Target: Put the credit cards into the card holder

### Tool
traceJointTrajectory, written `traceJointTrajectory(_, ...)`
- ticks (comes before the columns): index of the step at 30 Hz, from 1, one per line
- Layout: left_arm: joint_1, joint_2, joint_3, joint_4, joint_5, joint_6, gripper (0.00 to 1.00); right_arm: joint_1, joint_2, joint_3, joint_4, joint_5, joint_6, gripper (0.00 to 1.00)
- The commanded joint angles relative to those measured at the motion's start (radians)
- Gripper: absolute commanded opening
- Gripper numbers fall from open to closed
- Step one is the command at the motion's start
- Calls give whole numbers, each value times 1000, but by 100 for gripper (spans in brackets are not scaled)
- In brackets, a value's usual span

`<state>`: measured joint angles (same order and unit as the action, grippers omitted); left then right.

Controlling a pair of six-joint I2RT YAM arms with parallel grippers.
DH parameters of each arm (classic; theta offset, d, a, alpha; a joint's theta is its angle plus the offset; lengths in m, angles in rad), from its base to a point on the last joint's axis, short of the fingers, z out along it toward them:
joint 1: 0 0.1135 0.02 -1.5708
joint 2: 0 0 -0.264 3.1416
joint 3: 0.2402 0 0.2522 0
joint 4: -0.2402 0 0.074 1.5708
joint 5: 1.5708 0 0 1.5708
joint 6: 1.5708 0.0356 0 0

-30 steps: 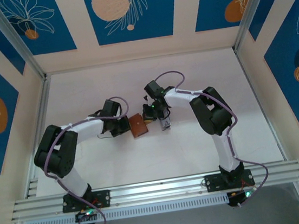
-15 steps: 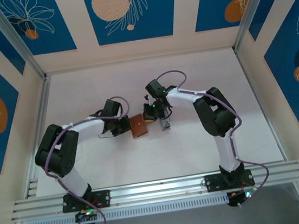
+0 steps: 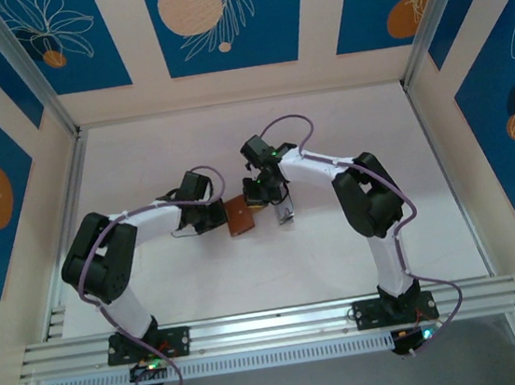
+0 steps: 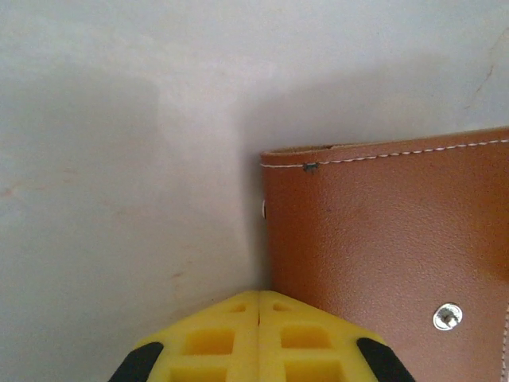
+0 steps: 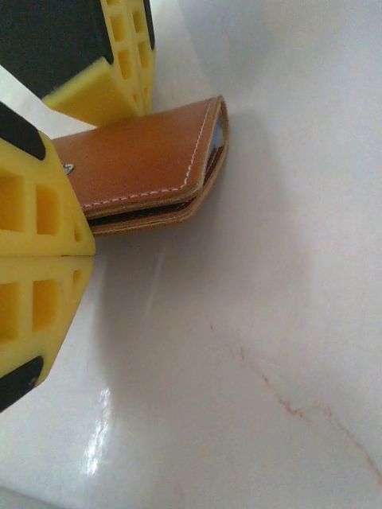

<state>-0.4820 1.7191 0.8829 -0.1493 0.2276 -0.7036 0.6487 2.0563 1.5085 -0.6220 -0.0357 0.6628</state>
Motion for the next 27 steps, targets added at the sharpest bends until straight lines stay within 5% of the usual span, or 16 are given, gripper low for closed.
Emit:
traceJointTrajectory(1,-23,31,1,18,15,6,0,15,44,51,-72,32,9,2)
traceJointTrajectory(19,-33,83,-51,66,-8,-11,0,12,12,59,-123,139,21,18)
traceJointTrajectory(27,-39,83,-44,66,-6,-16,0,9,49,66,-78,30,8,7)
